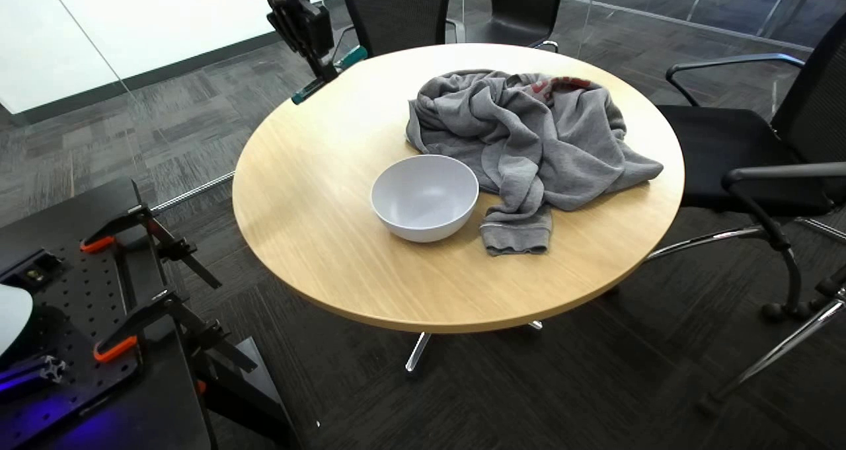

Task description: Put the green marker inside the grey bowl

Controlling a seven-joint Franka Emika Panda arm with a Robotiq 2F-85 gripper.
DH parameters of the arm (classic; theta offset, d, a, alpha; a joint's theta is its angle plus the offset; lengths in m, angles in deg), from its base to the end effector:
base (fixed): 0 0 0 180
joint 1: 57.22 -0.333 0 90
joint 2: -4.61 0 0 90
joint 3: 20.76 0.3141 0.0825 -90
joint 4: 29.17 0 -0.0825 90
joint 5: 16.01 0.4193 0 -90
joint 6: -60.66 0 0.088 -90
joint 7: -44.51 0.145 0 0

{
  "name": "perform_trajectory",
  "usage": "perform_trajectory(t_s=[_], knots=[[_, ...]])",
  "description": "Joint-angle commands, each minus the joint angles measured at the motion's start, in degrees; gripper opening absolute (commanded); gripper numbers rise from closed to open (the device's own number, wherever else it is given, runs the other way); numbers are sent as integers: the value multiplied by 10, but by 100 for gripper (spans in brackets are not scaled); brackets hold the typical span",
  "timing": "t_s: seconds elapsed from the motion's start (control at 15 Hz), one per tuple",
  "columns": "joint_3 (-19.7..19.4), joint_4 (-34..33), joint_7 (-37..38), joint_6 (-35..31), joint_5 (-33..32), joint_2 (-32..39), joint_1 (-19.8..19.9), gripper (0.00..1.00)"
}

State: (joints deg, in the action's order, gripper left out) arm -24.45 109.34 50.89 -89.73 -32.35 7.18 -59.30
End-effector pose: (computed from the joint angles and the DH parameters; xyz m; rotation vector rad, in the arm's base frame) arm 0.5341 -0.0139 0.2398 2.9713 0.1455 0.2501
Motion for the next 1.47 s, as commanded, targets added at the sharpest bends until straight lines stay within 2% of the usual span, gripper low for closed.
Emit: perform_trajectory(t_s=[0.0, 0.07, 0.13, 0.4, 0.47, 1.07, 1.4], knots=[[-14, 52, 57, 1, 1, -61, 34, 5], [-20, 61, 57, -8, 6, -70, 46, 5], [-7, 29, 36, 1, 4, -33, 39, 19], [-14, 47, 39, 1, 4, -55, 57, 19], [-13, 48, 40, 1, 5, -55, 56, 5], [-33, -13, 165, -33, -8, 30, 73, 5], [-62, -46, 231, -50, -16, 76, 63, 5]])
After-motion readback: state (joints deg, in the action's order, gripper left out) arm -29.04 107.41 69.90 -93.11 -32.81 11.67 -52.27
